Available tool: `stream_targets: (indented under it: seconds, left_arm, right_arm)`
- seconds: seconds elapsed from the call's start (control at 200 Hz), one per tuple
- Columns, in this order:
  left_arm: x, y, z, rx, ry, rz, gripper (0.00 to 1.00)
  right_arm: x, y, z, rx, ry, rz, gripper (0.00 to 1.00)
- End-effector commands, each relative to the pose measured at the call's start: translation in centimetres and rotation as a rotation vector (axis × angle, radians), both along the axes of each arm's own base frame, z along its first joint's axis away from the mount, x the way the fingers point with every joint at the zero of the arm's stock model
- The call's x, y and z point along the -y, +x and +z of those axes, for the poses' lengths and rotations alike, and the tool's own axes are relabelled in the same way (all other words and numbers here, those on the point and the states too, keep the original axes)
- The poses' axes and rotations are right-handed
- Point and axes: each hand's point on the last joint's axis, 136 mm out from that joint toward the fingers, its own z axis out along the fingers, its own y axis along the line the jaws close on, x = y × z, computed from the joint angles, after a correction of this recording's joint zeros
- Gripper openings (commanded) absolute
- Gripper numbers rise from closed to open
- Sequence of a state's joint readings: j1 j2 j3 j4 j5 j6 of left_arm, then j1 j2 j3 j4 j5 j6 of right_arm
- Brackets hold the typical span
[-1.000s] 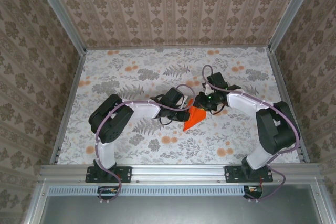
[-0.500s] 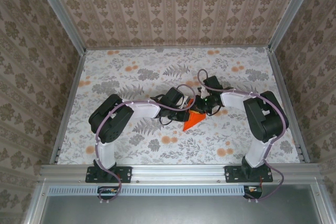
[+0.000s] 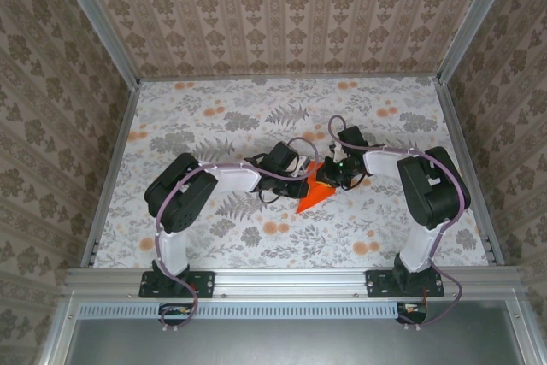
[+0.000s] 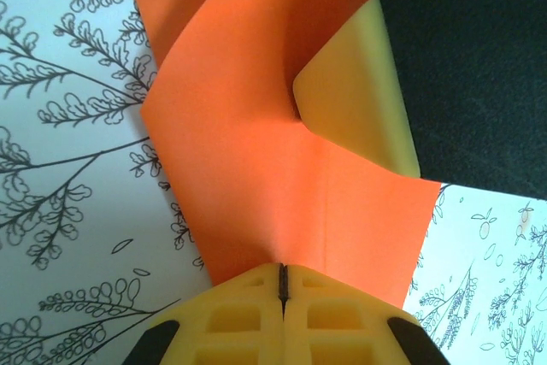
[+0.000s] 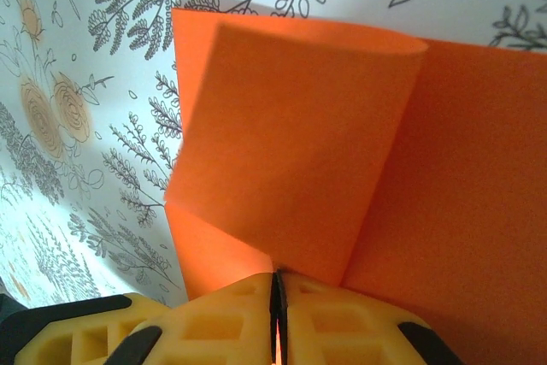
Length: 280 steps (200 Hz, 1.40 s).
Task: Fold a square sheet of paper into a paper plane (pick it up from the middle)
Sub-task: Fourth fold the wing at the center of the table.
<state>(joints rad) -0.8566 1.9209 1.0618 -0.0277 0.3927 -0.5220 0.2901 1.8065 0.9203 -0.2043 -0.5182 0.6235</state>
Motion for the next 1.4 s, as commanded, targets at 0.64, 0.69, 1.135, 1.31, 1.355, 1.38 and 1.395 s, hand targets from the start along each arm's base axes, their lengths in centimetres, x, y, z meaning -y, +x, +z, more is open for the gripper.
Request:
stream_targets:
  seconds: [0.64, 0.69, 1.135, 1.31, 1.355, 1.38, 1.395]
  left_arm:
    - [0.8, -0.1, 5.0, 0.025, -0.091, 0.078, 0.02]
    - [1.0, -0.2, 4.6, 0.017, -0.084, 0.073, 0.02]
    - [-1.7, 1.1, 3.8, 0.013, -0.075, 0.223, 0.15]
    - [-1.7, 1.7, 2.8, -0.064, -0.134, 0.27, 0.31]
    - [-1.4, 1.7, 2.7, -0.083, -0.153, 0.268, 0.32]
    - [-1.2, 1.8, 2.6, -0.094, -0.164, 0.266, 0.32]
    - [-1.1, 1.9, 2.6, -0.1, -0.168, 0.267, 0.32]
  right_arm:
    - [1.9, -3.5, -3.7, -0.114, -0.078, -0.059, 0.12]
    - [1.9, -3.5, -3.7, -0.115, -0.08, -0.058, 0.12]
    - [0.9, -1.8, -0.3, -0.023, -0.017, -0.03, 0.15]
    - [0.4, -1.9, 0.0, -0.019, 0.014, -0.007, 0.16]
    - [0.2, -2.0, 0.0, -0.016, 0.021, -0.002, 0.16]
    - [0.2, -2.0, 0.1, -0.014, 0.025, -0.001, 0.16]
    - [0.2, -2.0, 0.1, -0.015, 0.028, 0.0, 0.16]
